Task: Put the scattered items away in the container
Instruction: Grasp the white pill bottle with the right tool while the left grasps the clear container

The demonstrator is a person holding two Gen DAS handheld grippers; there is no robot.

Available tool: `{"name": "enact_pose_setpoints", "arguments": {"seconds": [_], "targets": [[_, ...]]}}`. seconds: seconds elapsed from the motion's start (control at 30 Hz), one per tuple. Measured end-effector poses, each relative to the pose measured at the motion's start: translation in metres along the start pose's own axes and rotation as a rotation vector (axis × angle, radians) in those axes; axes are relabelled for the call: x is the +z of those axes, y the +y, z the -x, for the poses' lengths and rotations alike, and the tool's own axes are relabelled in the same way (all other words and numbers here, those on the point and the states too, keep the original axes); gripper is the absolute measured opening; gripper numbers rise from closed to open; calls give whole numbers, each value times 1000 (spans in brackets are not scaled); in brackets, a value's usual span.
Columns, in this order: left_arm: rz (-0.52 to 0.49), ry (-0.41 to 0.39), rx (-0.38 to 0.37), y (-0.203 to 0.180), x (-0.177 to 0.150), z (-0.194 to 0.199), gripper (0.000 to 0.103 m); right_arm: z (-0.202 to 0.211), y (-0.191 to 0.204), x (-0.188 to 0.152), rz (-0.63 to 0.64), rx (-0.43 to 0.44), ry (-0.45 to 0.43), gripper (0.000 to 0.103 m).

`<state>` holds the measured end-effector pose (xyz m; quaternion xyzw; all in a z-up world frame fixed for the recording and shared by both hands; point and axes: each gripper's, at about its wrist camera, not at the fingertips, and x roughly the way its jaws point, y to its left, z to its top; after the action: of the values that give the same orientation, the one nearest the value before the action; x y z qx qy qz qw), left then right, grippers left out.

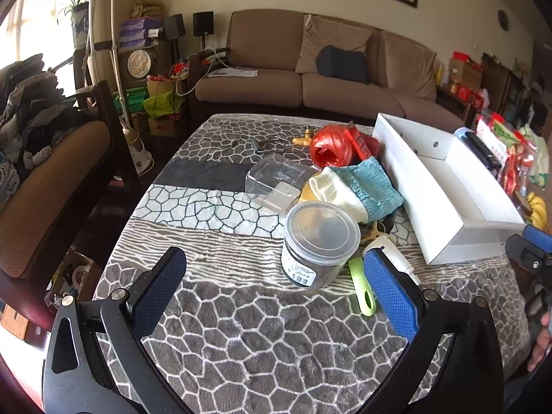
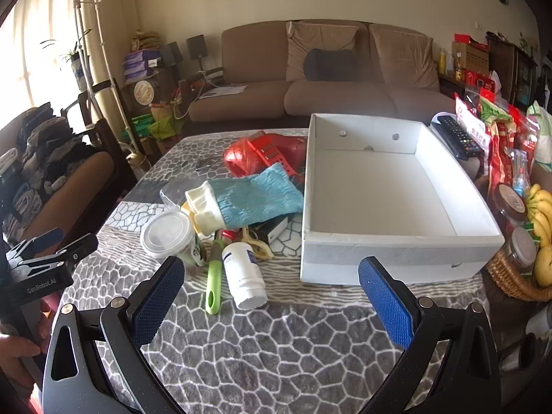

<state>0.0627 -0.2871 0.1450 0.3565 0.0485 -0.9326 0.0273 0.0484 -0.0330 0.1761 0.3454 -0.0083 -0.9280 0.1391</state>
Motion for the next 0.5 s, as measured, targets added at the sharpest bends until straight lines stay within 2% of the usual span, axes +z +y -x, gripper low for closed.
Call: {"name": "enact_pose_setpoints", "arguments": {"seconds": [0.27, 0.5], "targets": [[-85, 64, -52, -35, -10, -70, 103, -47, 6, -28, 66, 45, 36, 103], [-100, 129, -28, -50, -9, -123, 103, -91, -5, -45, 43, 121, 107, 103]]}}
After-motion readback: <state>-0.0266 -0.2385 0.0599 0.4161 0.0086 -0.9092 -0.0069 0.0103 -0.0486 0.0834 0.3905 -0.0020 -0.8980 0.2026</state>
